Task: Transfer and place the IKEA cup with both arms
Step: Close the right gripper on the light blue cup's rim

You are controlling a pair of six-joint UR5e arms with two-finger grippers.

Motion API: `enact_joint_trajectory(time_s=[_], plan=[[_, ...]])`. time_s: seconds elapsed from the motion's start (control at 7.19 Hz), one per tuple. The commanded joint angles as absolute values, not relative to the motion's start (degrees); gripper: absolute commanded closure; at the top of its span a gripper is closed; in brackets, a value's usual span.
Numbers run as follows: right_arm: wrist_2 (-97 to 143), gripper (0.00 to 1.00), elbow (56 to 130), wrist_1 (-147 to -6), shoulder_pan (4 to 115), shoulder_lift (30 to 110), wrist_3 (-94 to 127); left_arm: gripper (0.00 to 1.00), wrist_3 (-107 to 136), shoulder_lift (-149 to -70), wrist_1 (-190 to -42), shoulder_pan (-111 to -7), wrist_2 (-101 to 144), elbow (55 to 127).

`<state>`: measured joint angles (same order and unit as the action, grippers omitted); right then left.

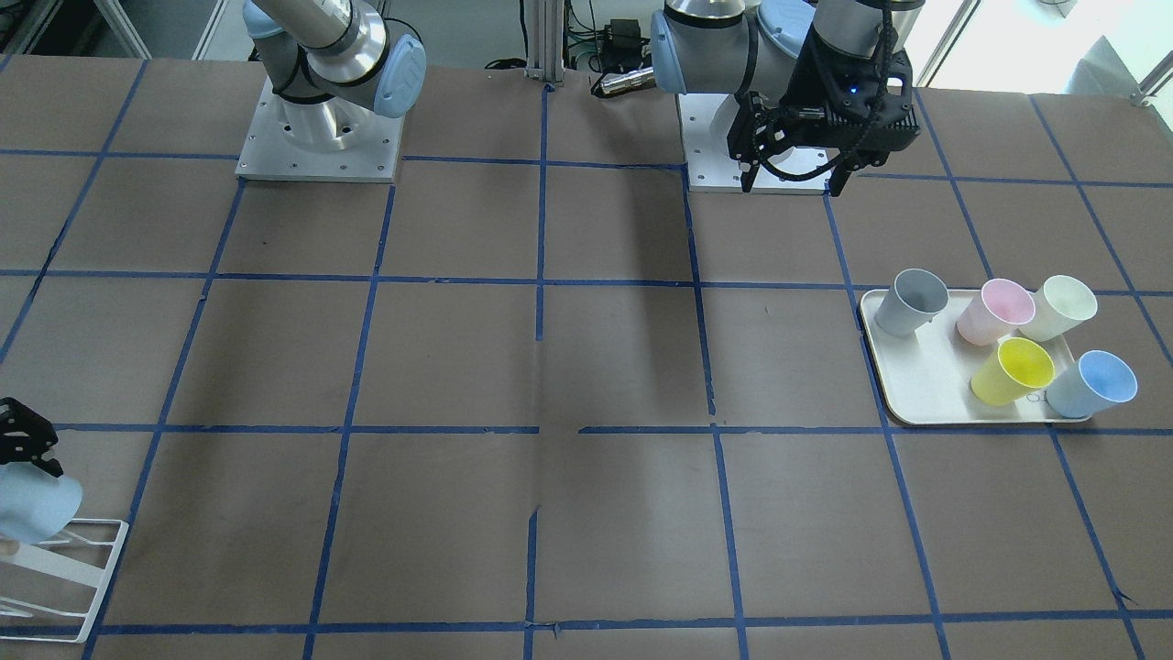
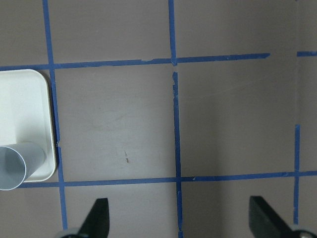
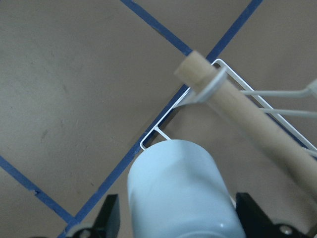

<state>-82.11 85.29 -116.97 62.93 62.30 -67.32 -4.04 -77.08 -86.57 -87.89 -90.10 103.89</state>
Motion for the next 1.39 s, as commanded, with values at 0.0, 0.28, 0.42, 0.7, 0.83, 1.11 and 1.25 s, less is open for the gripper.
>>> enact_joint_trajectory(time_s=[0.0, 0.28, 0.42, 0.7, 0.83, 1.11, 1.25], plan=[[-82.35, 0.52, 84.82, -116.72, 62.93, 62.92, -67.32, 0.00, -4.04, -77.17, -86.57, -87.89, -89.91, 103.89], [-82.53, 0.56, 84.73, -116.02, 62.93, 65.20, -67.24, 0.00, -4.13, -77.08, -86.57, -87.63, -90.88, 103.02], [-82.62, 0.55, 84.73, -113.06, 63.02, 68.09, -67.15, 0.00, -4.30, -76.65, -86.75, -87.63, -90.44, 103.88], [-82.97, 0.55, 84.73, -106.55, 63.02, 74.32, -67.06, 0.00, -4.31, -76.99, -86.40, -87.54, -90.01, 104.24], [-83.06, 0.55, 84.73, -103.30, 63.10, 76.88, -66.89, 0.00, -4.39, -77.69, -86.31, -87.54, -90.26, 103.72], [-82.09, 0.55, 84.90, -96.55, 63.72, 80.66, -64.97, 0.00, -4.31, -77.60, -86.40, -87.54, -90.35, 104.15], [-76.78, 0.55, 85.08, -91.72, 63.81, 81.73, -63.82, 0.00, -3.52, -78.30, -86.31, -87.45, -90.00, 104.41]])
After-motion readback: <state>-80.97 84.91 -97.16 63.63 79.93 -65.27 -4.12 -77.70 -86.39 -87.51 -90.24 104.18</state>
